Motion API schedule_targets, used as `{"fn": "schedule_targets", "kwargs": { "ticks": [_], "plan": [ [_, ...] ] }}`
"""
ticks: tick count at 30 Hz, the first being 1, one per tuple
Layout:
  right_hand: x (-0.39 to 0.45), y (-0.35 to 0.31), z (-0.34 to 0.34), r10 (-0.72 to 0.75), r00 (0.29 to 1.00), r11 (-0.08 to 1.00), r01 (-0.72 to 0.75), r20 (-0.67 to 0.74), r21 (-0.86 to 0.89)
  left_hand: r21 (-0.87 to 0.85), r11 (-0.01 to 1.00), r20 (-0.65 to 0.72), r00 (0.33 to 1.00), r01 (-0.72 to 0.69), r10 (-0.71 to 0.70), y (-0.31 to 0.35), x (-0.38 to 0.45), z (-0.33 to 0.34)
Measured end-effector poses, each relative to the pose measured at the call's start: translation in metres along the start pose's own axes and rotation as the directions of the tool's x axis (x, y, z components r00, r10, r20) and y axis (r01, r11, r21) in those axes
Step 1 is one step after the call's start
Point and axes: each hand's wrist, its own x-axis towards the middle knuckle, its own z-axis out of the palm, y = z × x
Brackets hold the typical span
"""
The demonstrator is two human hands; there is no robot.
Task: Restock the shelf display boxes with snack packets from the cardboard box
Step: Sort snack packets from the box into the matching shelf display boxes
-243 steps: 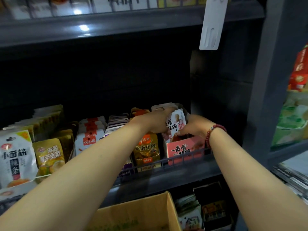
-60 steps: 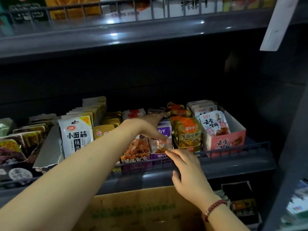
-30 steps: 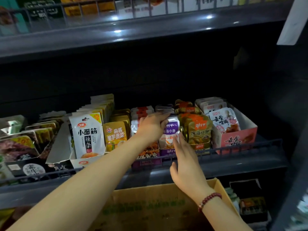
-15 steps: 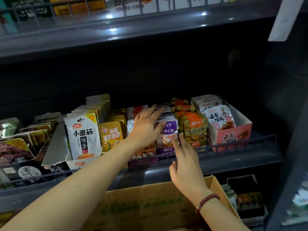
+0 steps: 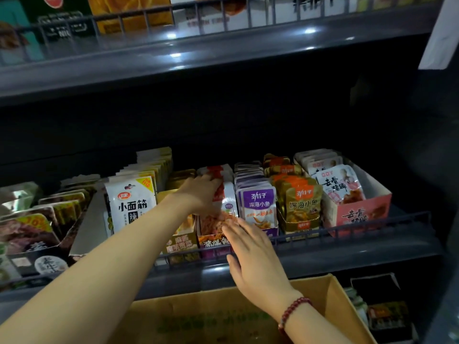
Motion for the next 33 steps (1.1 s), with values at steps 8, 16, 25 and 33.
{"fn": "schedule_targets", "kwargs": {
  "ticks": [8, 16, 25, 33],
  "plan": [
    [-0.004, 0.004, 0.001, -0.005, 0.999, 0.999, 0.003, 0.038, 0.041, -0.08, 0.997, 0.03, 1.0, 0.003, -0.001, -0.001, 0.002, 0.003],
    [-0.007, 0.007, -0.001, -0.038, 0.999, 0.996, 0.035, 0.032, 0.083, 0.01, 0.999, -0.149, 0.988, 0.052, -0.049, 0.003, -0.004, 0.001],
    [-0.005, 0.006, 0.001, -0.028, 0.999, 0.996, 0.023, 0.047, 0.088, 0.015, 1.0, -0.124, 0.992, -0.018, 0.02, -0.002, 0.005, 0.006],
    [-0.006, 0.004, -0.004, -0.01, 0.997, 0.998, 0.005, 0.079, 0.059, -0.098, 0.994, 0.001, 0.999, -0.05, 0.051, -0.007, 0.007, -0.006]
  ]
}}
